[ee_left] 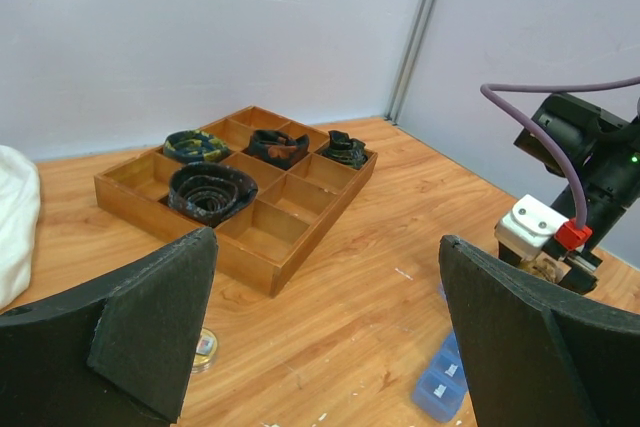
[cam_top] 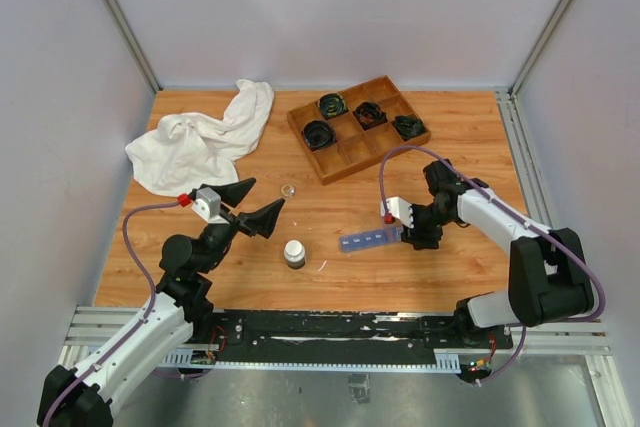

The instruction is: Sort the pills into containers

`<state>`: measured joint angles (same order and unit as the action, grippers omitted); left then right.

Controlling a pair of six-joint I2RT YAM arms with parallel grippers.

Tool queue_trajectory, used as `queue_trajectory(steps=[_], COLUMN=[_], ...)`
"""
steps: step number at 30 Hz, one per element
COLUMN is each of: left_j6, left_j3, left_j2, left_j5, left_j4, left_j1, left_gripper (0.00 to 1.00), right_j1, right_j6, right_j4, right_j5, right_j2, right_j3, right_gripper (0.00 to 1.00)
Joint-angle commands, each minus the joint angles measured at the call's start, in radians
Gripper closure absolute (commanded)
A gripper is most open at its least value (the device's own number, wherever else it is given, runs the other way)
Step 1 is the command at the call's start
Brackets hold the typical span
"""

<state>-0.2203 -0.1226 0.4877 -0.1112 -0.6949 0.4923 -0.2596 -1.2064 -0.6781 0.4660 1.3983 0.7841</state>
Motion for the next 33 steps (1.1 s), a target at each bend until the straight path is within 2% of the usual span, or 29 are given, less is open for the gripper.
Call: queue_trajectory(steps=[1, 25, 28, 31, 33], left_j6=[0.017, 0.015, 0.015, 0.017, 0.016], left_j3=[0.007, 0.005, 0.006, 0.006, 0.008], left_j2=[-0.009, -0.006, -0.006, -0.007, -0.008], left_j5=[-0.009, -0.01, -0.009, -0.011, -0.01], left_j4=[-0.037, -0.038, -0.039, -0.039, -0.038], left_j1=[-0.004, -0.004, -0.004, -0.004, -0.005], left_gripper=[0.01, 0.01, 0.01, 0.01, 0.01], right_j1=[-0.023, -0.077, -0.086, -0.097, -0.099], right_j6=[0.022, 0.055, 0.04, 0.062, 0.049], right_j4=[-0.03, 0.003, -0.032, 0.002, -0.022], right_j5=[-0.027, -0.15, -0.112, -0.17, -0.146], right_j2=[-0.015, -0.044, -0.038, -0.031, -0.03], right_j3=[0.019, 0.024, 0.033, 0.028, 0.031], right_gripper=[0.96, 0.98, 0.97, 0.97, 0.96])
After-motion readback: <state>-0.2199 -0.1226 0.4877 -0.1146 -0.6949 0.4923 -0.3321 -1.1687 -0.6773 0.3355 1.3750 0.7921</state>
